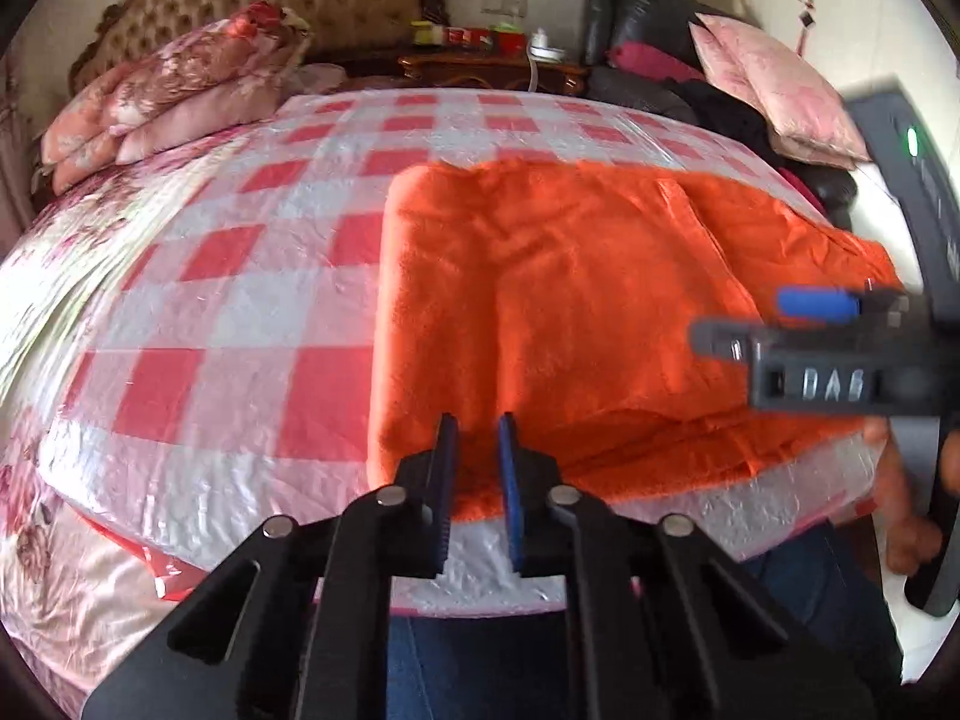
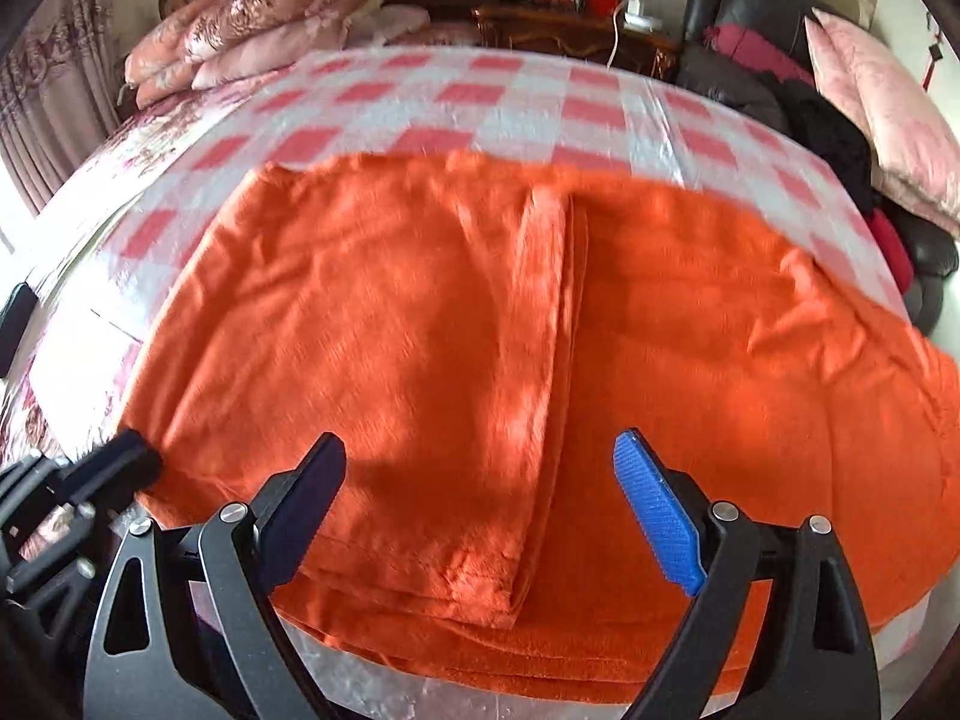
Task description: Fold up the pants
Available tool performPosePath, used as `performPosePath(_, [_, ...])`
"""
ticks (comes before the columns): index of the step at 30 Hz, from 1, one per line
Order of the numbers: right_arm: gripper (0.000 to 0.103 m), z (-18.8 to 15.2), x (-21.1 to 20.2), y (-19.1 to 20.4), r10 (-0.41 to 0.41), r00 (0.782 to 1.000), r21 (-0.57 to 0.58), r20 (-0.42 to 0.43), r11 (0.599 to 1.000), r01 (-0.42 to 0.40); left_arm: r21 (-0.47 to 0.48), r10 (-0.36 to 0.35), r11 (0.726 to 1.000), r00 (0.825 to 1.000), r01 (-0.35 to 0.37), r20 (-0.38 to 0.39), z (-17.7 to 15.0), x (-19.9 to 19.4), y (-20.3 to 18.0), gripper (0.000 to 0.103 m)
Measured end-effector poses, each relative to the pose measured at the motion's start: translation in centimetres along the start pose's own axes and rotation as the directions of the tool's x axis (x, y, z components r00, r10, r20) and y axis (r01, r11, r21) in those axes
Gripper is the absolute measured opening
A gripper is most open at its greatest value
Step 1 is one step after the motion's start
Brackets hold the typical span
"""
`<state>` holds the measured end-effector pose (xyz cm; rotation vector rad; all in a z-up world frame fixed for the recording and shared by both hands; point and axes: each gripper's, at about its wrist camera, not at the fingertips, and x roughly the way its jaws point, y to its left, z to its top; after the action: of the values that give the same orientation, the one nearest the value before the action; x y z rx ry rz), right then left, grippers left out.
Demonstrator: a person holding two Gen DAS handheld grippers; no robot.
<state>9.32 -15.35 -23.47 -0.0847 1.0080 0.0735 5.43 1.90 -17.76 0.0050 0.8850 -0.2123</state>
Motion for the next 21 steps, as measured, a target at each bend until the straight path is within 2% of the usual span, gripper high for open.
performPosePath(2, [0.087, -0.3, 0.6, -0.2, 0.008, 1.0, -0.002, -0.021, 1.0, -0.008, -0.026, -0.008, 1.0, 1.0, 0.009, 0.02, 0.9, -0.3, 0.4, 0.013])
performPosePath(4, [0.088, -0.6, 0.7, -0.4, 0.024, 1.0, 0.006, -0.014, 1.0, -0.024, 0.005, 0.007, 1.0, 1.0, -0.007, 0.024, 1.8, 0.2, 0.1, 0.013])
performPosePath(6, [0.089, -0.7, 0.7, -0.3, 0.018, 1.0, 0.006, -0.014, 1.0, -0.018, -0.001, 0.04, 0.999, 0.999, -0.04, 0.006, 2.5, 1.0, 0.3, 0.013])
performPosePath(8, [0.089, -0.8, 0.7, -0.2, 0.014, 1.0, 0.01, -0.014, 1.0, -0.014, -0.027, 0.016, 0.999, 1.0, -0.016, -0.004, 3.1, 2.0, 0.8, 0.013])
performPosePath(10, [0.089, -0.9, 0.7, -0.2, 0.014, 1.0, 0.009, -0.007, 1.0, -0.014, -0.019, 0.042, 0.999, 0.997, -0.043, -0.063, 3.2, 3.6, 0.9, 0.013])
performPosePath(16, [0.089, -0.5, 0.6, -0.2, 0.01, 1.0, 0.008, -0.02, 1.0, -0.01, -0.029, 0.035, 0.999, 0.998, -0.037, -0.061, 3.1, 3.7, 1.2, 0.014])
performPosePath(18, [0.085, -0.1, 0.0, 0.1, -0.016, 1.0, -0.012, 0.014, 1.0, 0.016, -0.023, 0.032, 0.999, 0.998, -0.033, -0.055, 3.0, 3.7, 1.1, 0.016])
performPosePath(21, [0.08, 0.6, -0.7, 0.4, -0.006, 0.999, -0.016, 0.048, 1.0, 0.007, -0.007, 0.031, 0.999, 0.998, -0.031, -0.049, 2.8, 3.7, 0.9, 0.021])
